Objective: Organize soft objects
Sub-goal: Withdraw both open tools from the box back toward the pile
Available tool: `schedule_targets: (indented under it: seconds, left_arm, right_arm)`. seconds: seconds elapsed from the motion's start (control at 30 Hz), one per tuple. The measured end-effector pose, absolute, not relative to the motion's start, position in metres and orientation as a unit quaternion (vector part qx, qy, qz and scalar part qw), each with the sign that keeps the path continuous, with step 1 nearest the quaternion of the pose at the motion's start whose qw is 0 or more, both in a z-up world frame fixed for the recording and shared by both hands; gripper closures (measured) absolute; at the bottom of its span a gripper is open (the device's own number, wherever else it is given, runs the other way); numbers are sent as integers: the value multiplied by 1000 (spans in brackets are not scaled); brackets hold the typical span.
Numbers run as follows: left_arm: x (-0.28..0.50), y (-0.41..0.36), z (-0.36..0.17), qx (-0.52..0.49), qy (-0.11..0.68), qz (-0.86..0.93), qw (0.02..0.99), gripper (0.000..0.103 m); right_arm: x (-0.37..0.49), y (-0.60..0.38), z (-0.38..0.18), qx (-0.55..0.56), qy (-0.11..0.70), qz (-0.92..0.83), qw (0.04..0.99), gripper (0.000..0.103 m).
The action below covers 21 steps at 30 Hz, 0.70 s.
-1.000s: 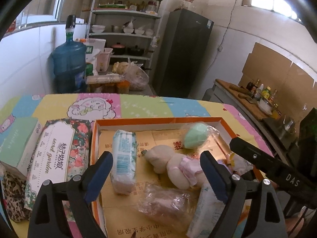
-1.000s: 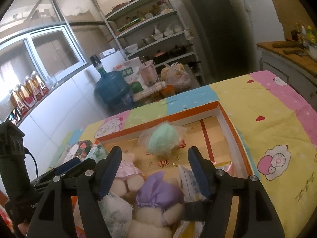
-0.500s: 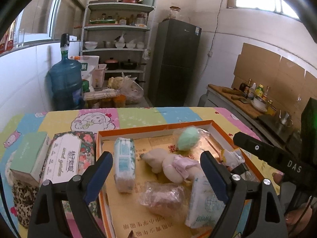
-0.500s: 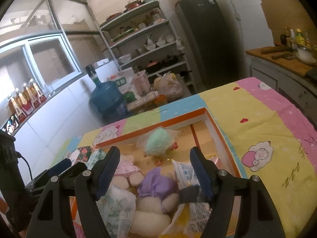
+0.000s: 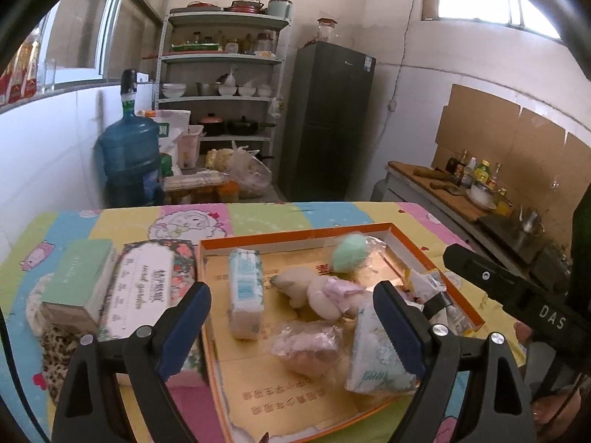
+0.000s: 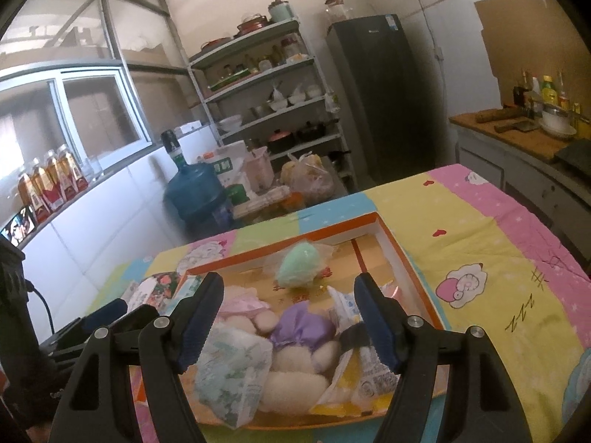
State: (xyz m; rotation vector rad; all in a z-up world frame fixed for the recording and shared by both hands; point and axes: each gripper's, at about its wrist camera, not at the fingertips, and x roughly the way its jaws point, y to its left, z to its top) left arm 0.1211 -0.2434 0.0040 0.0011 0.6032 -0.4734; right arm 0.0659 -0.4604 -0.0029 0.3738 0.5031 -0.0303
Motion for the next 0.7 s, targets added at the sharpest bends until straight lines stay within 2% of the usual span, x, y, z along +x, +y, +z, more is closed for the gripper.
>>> schedule_targets:
  seconds: [0.7]
  left_arm:
    - [92, -189, 16, -16, 282, -190, 940, 17]
  right_arm:
    - [42, -410, 6, 165, 241, -21, 956, 28]
